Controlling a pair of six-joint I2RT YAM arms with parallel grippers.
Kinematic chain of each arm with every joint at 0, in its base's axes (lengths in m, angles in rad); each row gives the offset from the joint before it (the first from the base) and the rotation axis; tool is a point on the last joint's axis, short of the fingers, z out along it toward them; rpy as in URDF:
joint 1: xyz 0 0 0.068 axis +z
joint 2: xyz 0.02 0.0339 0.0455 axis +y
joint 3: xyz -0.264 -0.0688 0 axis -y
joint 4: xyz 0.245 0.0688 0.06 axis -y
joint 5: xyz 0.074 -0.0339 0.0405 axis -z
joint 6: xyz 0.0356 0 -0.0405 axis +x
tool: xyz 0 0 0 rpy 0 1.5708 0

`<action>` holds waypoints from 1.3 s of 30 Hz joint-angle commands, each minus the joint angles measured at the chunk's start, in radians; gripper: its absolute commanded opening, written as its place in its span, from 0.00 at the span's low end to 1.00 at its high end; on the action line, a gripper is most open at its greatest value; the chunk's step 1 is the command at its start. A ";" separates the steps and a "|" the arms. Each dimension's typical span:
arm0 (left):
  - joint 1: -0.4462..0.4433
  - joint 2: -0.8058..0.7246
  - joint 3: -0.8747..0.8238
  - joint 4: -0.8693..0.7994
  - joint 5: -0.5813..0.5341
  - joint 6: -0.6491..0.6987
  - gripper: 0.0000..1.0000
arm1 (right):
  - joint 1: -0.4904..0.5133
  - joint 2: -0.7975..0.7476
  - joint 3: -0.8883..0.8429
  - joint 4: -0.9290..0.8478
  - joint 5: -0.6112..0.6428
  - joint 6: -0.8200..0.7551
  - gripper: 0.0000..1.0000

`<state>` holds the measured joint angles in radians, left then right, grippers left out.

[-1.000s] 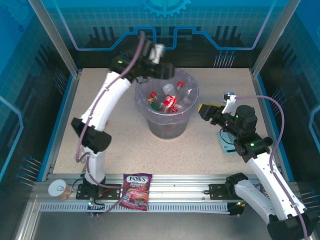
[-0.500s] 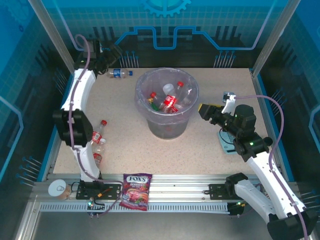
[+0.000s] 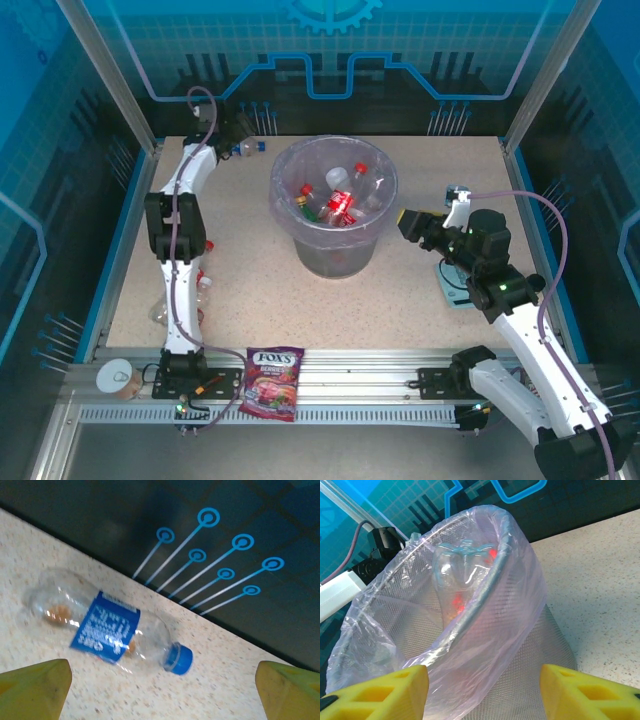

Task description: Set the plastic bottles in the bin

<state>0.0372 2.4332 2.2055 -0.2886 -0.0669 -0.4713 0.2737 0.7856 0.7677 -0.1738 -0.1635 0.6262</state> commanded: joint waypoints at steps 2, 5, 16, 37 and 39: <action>0.000 0.128 0.237 -0.080 -0.093 0.161 0.95 | -0.010 0.012 0.044 -0.026 0.023 -0.017 0.62; -0.001 0.267 0.483 -0.240 -0.127 0.227 0.95 | -0.005 0.008 0.062 -0.042 0.020 -0.013 0.62; 0.003 0.322 0.478 -0.274 -0.112 0.317 0.93 | 0.007 -0.016 0.063 -0.026 0.019 0.018 0.62; 0.000 -0.322 -0.445 -0.121 -0.200 0.169 0.99 | 0.030 -0.058 0.053 -0.037 0.038 -0.017 0.62; 0.000 -0.347 -0.453 -0.121 -0.196 0.134 0.99 | 0.027 -0.058 0.055 -0.050 0.045 -0.027 0.62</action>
<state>0.0364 2.1727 1.7725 -0.5343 -0.2379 -0.2623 0.2935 0.7391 0.8013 -0.2100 -0.1375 0.6243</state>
